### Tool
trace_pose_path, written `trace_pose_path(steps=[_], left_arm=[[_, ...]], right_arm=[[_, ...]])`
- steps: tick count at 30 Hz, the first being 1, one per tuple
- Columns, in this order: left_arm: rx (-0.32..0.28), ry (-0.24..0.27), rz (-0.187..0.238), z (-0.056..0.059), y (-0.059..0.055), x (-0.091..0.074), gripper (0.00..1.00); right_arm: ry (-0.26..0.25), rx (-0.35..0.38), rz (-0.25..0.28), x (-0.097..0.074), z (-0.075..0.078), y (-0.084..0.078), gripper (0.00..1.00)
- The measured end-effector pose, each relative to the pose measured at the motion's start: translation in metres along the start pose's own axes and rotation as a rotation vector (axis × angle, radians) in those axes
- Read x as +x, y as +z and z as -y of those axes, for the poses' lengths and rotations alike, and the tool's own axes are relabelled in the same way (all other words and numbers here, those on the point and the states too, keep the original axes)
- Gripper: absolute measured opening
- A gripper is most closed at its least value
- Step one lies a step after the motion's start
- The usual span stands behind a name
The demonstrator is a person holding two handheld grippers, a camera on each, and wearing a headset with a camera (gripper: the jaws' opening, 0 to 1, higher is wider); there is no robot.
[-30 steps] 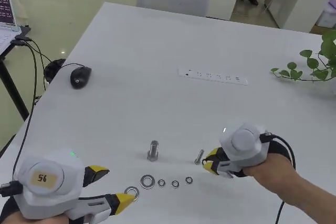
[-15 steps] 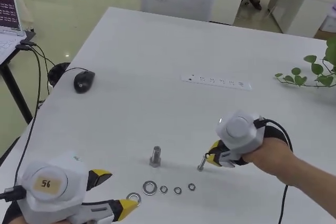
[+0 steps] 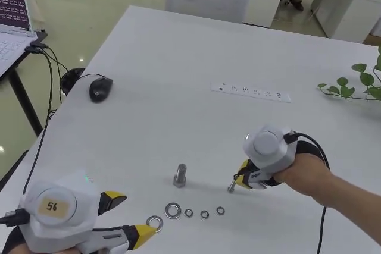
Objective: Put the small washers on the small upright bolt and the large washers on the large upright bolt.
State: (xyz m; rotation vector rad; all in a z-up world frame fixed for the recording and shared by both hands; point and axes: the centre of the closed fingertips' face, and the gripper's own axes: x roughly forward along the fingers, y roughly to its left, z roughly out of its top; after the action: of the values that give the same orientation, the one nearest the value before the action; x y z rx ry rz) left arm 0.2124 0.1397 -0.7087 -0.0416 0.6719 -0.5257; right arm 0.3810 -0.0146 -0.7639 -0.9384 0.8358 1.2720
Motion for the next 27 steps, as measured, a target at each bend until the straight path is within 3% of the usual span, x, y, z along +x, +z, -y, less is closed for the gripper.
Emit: trace_pose_path(steps=[14,27], left_arm=[[-0.002,-0.001,-0.002,0.0,0.0,-0.001,0.51],[-0.012,0.011,-0.006,-0.003,-0.005,-0.003,0.51]], right_arm=[[0.013,0.002,-0.021,0.004,0.0,-0.001,0.13],[0.033,0.014,-0.048,0.02,-0.001,-0.008,0.13]])
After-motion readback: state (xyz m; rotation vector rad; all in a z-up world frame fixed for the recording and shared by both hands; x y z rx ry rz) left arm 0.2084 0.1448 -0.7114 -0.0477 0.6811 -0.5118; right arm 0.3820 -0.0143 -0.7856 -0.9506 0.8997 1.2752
